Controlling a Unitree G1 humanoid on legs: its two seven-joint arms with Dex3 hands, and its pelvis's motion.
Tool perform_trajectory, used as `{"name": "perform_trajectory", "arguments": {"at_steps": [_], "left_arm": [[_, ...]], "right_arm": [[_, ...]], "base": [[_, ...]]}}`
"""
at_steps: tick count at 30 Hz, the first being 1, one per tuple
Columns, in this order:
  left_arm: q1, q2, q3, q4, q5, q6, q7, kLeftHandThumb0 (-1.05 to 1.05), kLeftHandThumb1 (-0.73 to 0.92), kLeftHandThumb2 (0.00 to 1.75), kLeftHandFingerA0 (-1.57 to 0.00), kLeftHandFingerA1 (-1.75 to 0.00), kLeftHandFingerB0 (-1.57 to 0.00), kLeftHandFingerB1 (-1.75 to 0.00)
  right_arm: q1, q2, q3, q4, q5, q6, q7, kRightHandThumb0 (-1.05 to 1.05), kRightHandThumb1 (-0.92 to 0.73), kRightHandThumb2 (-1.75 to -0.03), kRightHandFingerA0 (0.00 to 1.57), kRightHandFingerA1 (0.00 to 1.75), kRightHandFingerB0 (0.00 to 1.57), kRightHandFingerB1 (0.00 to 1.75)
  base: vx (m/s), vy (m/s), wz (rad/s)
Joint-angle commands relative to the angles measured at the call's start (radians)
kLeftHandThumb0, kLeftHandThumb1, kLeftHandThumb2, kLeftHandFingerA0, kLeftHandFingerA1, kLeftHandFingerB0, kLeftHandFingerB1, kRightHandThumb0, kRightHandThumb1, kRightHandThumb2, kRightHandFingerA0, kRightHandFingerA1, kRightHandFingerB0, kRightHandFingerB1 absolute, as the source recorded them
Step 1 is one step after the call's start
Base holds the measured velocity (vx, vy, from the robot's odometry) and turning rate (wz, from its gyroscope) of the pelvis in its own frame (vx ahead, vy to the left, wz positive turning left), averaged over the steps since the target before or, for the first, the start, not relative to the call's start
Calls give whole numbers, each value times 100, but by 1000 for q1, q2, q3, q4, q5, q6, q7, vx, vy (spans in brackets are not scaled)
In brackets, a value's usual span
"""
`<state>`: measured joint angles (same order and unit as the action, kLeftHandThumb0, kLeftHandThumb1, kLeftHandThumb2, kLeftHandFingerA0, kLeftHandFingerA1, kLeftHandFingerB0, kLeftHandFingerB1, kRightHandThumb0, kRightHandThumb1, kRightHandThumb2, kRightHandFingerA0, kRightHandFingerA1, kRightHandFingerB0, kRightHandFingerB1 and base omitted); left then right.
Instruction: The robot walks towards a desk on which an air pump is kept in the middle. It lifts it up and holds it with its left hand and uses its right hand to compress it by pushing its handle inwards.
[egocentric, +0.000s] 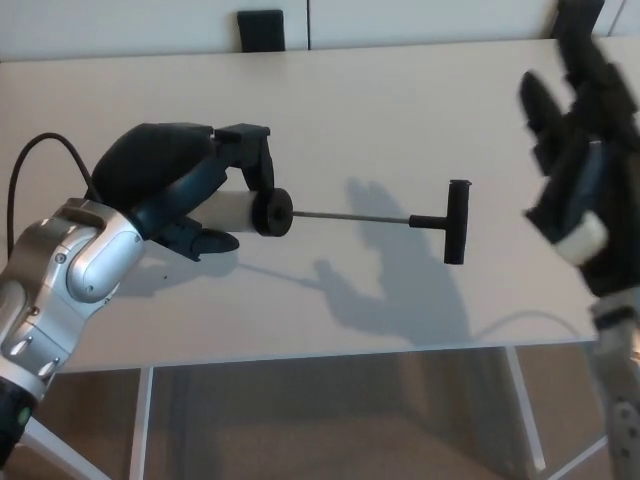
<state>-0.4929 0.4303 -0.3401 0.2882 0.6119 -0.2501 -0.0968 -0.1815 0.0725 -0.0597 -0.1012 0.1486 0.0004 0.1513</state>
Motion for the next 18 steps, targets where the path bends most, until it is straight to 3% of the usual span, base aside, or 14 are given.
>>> {"name": "perform_trajectory", "arguments": {"at_steps": [1,2,7,18], "left_arm": [[-28,0,26,16,-20,10,-7,-6,79,66,-63,-175,-52,-159],[-30,2,25,22,-19,2,-3,3,83,60,-71,-174,-51,-158],[-39,9,22,46,-16,-31,12,-4,79,61,-64,-175,-51,-159],[-66,-2,18,65,-16,-31,5,-7,79,64,-65,-175,-51,-160]], "right_arm": [[-70,35,59,302,-179,-7,-192,-97,-86,-117,0,9,0,4],[-71,42,60,327,-171,-22,-192,-99,-89,-116,0,5,0,1],[-72,61,61,356,-146,-46,-182,-99,-88,-116,0,5,0,0],[-102,75,58,398,-133,-58,-197,-101,-86,-116,0,6,0,0]], "base": [[0,0,0],[0,0,0],[0,0,0],[0,0,0]]}}
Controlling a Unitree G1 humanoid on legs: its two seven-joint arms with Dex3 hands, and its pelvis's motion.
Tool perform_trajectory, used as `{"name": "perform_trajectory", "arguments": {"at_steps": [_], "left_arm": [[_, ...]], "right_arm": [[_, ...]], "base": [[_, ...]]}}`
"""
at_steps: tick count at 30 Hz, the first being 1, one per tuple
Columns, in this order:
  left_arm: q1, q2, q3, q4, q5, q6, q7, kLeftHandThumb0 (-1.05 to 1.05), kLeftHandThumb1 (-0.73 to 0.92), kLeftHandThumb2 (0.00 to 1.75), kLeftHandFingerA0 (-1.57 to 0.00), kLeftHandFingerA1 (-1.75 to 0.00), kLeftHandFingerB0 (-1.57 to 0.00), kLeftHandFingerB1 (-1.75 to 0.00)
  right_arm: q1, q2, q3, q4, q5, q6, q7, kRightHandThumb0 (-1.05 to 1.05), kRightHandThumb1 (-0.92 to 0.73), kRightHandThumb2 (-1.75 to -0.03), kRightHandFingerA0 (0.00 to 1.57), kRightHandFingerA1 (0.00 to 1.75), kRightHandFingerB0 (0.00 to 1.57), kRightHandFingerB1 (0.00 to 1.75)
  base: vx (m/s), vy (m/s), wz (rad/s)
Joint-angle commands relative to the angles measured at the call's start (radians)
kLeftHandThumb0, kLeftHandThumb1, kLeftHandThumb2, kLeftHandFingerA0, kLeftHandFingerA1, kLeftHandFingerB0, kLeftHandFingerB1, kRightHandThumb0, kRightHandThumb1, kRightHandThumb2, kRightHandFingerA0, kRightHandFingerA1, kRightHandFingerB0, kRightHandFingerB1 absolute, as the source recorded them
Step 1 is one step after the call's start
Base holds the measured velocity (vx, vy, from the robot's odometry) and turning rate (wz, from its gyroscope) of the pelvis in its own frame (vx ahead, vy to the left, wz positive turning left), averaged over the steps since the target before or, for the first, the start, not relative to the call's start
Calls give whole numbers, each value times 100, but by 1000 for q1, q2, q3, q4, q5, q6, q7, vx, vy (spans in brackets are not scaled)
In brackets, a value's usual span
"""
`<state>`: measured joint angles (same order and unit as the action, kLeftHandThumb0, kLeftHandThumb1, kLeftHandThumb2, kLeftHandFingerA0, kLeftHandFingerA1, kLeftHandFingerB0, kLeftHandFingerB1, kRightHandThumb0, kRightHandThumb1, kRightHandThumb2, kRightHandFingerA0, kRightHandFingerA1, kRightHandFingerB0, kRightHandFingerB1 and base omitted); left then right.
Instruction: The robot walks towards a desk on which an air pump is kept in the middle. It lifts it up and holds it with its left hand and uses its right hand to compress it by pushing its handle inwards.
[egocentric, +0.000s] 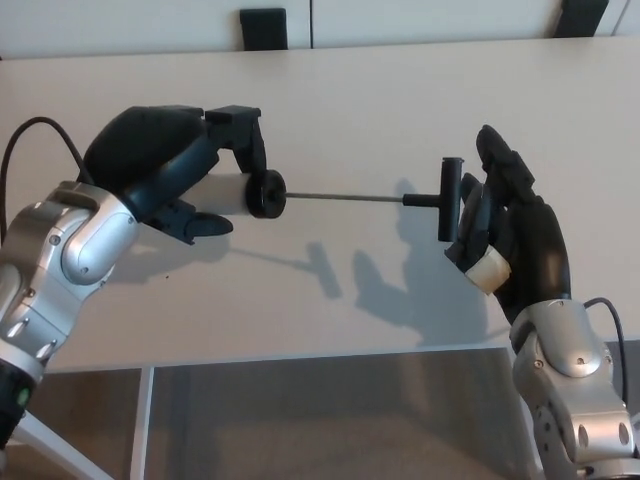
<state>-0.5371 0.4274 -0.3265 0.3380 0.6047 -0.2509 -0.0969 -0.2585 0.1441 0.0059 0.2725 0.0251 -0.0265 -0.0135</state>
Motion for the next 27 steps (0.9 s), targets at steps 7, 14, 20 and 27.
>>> {"name": "perform_trajectory", "arguments": {"at_steps": [7,14,20,27], "left_arm": [[-32,1,1,16,-13,-60,10,-7,78,63,-67,-175,-52,-158],[-36,12,12,27,-9,-60,9,-5,78,63,-67,-175,-54,-160],[-44,54,21,64,-1,-71,3,-4,79,69,-68,-175,-56,-154],[-54,79,33,106,-16,-80,-2,3,85,65,-76,-174,-54,-153]], "right_arm": [[-54,17,-28,25,37,-34,-9,-100,-84,-115,0,5,0,1],[-56,14,-54,-15,85,-32,19,-85,-92,-71,0,0,0,0],[-34,-6,-63,-66,98,-39,46,-92,-86,-116,0,9,0,7],[-19,-18,-72,-87,99,-33,55,-88,-85,-115,0,11,0,9]], "base": [[0,0,0],[0,0,0],[0,0,0],[0,0,0]]}}
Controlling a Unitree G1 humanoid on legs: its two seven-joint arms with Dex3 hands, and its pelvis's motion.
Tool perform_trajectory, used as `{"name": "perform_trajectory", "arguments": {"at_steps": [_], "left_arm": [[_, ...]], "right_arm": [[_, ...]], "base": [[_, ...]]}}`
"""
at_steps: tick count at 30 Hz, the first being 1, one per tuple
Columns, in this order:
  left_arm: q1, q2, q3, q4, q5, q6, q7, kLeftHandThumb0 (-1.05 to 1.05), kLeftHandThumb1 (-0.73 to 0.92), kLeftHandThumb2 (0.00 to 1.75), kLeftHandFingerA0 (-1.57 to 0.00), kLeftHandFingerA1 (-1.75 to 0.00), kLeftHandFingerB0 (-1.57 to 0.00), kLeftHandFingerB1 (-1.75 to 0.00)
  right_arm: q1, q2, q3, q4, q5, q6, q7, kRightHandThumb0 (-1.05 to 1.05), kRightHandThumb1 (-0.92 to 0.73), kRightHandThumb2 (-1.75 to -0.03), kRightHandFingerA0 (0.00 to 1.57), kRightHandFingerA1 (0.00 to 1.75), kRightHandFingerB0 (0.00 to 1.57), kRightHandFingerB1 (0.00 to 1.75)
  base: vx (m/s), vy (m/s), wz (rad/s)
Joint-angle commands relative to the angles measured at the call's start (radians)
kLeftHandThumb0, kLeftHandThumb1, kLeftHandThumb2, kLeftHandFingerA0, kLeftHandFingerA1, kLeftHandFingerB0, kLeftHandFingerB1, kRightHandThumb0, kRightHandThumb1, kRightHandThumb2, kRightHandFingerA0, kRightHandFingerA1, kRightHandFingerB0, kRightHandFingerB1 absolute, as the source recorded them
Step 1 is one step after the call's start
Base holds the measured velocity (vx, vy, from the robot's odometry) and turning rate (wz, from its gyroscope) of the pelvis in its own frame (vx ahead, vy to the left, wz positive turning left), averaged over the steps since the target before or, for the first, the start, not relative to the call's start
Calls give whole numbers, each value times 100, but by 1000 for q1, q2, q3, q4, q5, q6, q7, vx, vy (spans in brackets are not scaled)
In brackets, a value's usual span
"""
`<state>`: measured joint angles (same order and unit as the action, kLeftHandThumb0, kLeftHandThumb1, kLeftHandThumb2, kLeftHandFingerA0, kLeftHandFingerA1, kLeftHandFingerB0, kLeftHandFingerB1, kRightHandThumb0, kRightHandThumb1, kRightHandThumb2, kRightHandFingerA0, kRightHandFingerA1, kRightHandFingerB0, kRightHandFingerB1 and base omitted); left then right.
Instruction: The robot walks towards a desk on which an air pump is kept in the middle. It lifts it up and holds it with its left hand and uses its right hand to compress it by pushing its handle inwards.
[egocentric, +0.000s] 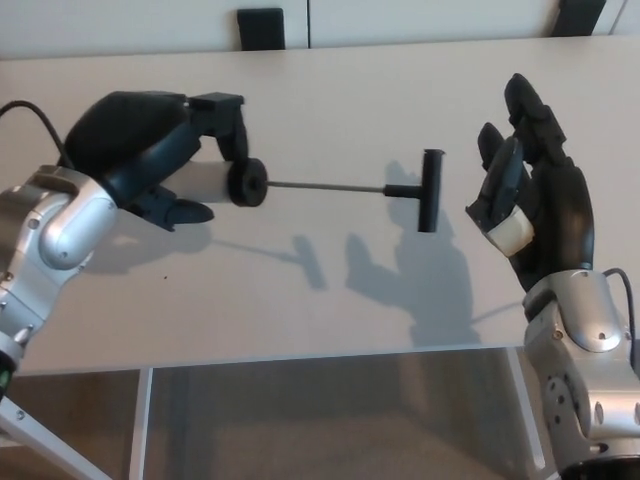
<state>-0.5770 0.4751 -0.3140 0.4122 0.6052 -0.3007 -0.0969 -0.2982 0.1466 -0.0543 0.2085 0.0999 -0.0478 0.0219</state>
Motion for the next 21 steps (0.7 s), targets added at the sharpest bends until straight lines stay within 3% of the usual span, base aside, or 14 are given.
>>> {"name": "perform_trajectory", "arguments": {"at_steps": [1,2,3,5,6,7,8,10,11,13,14,15,16,21], "left_arm": [[-14,32,20,32,-17,-30,-2,3,85,65,-76,-174,-54,-153],[-17,40,24,36,-18,-30,-10,-4,80,64,-68,-175,-53,-155],[-18,44,28,36,-24,-26,-21,1,84,62,-78,-174,-54,-152],[-19,46,31,37,-28,-25,-28,1,84,62,-78,-174,-54,-152],[-18,51,33,38,-30,-29,-28,-5,81,64,-67,-175,-53,-153],[-18,55,35,40,-29,-36,-25,-5,81,64,-67,-175,-53,-153],[-22,53,36,43,-30,-31,-27,-6,81,65,-68,-175,-54,-154],[-27,50,36,47,-31,-23,-30,-6,81,65,-68,-175,-54,-154],[-26,46,36,38,-31,-12,-34,-6,82,62,-65,-175,-52,-154],[-23,41,35,26,-31,0,-39,-6,82,62,-65,-175,-52,-154],[-23,35,33,24,-31,1,-39,-7,83,62,-65,-174,-52,-153],[-22,32,32,25,-32,1,-38,-7,83,62,-65,-174,-52,-153],[-26,21,23,32,-26,-5,-31,-7,83,63,-66,-175,-52,-153],[-35,-10,-8,38,5,15,-28,-8,81,59,-63,-171,-52,-151]], "right_arm": [[21,-21,-12,-23,25,-12,19,-88,-85,-115,0,11,0,9],[23,-21,-12,-26,25,-10,19,-86,-85,-115,0,13,0,10],[25,-21,-14,-27,28,-10,21,-85,-84,-115,0,14,0,11],[26,-21,-15,-27,30,-11,22,-85,-84,-115,0,14,0,11],[28,-21,-16,-27,33,-12,24,-74,-92,-73,0,0,0,0],[30,-21,-18,-27,36,-13,27,-74,-92,-73,0,0,0,0],[29,-19,-19,-25,39,-18,28,-85,-82,-115,0,14,0,11],[27,-15,-21,-23,43,-23,29,-85,-82,-115,0,14,0,11],[27,-14,-18,-24,42,-22,31,-83,-77,-101,0,3,0,0],[27,-12,-13,-26,41,-19,33,-83,-77,-101,0,3,0,0],[25,-12,-8,-24,35,-23,33,-78,-92,-73,0,0,0,0],[23,-11,-5,-21,31,-26,32,-78,-92,-73,0,0,0,0],[17,-8,1,-17,24,-29,28,-86,-83,-116,0,16,0,12],[3,11,14,-11,28,-22,21,-92,-85,-116,0,10,0,7]], "base": [[0,0,0],[0,0,0],[0,0,0],[0,0,0],[0,0,0],[0,0,0],[0,0,0],[0,0,0],[0,0,0],[0,0,0],[0,0,0],[0,0,0],[0,0,0],[0,0,0]]}}
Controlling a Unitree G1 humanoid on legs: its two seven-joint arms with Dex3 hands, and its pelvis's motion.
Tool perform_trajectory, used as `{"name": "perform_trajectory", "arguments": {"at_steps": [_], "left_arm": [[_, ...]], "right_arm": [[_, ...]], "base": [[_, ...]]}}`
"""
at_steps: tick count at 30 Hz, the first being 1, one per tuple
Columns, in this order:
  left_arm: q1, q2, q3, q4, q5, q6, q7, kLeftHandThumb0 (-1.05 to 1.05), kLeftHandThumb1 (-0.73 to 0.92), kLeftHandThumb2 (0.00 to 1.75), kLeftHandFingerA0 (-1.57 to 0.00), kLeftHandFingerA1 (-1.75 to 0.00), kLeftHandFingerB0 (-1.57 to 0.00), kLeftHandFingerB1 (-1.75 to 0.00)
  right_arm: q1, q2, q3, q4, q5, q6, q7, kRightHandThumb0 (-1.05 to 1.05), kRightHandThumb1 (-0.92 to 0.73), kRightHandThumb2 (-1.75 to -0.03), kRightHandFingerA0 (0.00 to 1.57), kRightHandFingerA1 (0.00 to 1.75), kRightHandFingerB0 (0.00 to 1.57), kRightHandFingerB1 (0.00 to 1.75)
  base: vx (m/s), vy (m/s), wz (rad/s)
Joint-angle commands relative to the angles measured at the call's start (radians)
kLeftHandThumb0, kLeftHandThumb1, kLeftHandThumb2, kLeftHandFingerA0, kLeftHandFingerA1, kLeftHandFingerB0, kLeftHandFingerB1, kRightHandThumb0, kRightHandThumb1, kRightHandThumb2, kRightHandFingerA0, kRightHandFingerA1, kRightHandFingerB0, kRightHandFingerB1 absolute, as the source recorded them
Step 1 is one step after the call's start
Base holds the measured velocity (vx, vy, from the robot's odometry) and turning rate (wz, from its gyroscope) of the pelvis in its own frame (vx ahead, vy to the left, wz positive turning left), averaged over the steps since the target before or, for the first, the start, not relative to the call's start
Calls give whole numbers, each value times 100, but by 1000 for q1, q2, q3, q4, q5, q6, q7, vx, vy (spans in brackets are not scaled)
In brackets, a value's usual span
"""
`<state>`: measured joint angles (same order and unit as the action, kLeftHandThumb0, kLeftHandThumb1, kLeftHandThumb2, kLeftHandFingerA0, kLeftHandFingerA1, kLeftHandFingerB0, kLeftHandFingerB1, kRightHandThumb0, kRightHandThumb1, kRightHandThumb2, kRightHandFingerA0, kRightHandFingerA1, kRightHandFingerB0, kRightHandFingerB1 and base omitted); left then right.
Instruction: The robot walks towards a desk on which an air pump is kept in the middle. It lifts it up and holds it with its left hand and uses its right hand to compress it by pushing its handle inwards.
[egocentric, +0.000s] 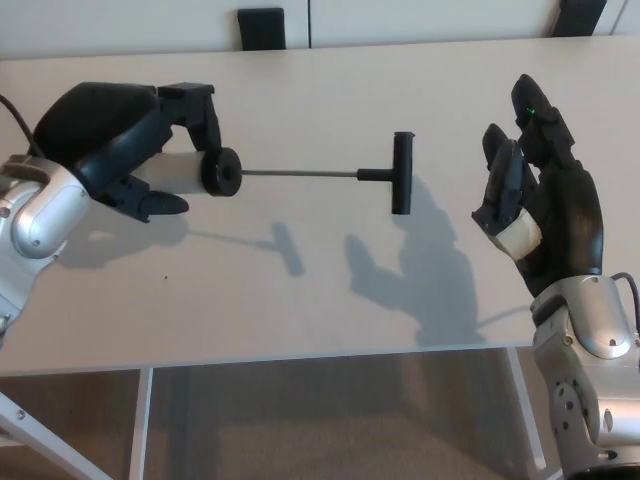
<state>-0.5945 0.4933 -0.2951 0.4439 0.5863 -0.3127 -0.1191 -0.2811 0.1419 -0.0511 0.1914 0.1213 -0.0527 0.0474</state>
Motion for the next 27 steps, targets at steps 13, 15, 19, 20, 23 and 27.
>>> {"name": "perform_trajectory", "arguments": {"at_steps": [13,15,19,20,23,27], "left_arm": [[-43,-45,-95,70,90,32,21,-3,83,57,-69,-172,-51,-151],[-44,-46,-99,75,93,34,22,-3,83,57,-69,-172,-51,-151],[-59,-49,-105,91,104,35,21,-4,76,54,-66,-170,-51,-149],[-59,-49,-105,91,104,35,21,-4,76,54,-66,-170,-51,-149],[-65,-51,-106,92,104,30,18,-4,77,54,-66,-169,-52,-149],[-66,-54,-104,85,96,32,7,-8,78,57,-61,-172,-50,-150]], "right_arm": [[-6,42,29,-46,25,-6,6,-93,-86,-119,0,10,0,8],[-5,42,30,-51,24,-4,7,-93,-86,-119,0,10,0,8],[-22,43,32,-62,25,6,5,-85,-73,-96,0,3,0,0],[-22,43,32,-62,25,6,5,-85,-73,-96,0,3,0,0],[-31,40,32,-61,25,19,4,-91,-82,-116,0,13,0,8],[-37,44,29,-56,36,23,9,-93,-83,-115,0,10,0,6]], "base": [[0,0,0],[0,0,0],[0,0,0],[0,0,0],[0,0,0],[0,0,0]]}}
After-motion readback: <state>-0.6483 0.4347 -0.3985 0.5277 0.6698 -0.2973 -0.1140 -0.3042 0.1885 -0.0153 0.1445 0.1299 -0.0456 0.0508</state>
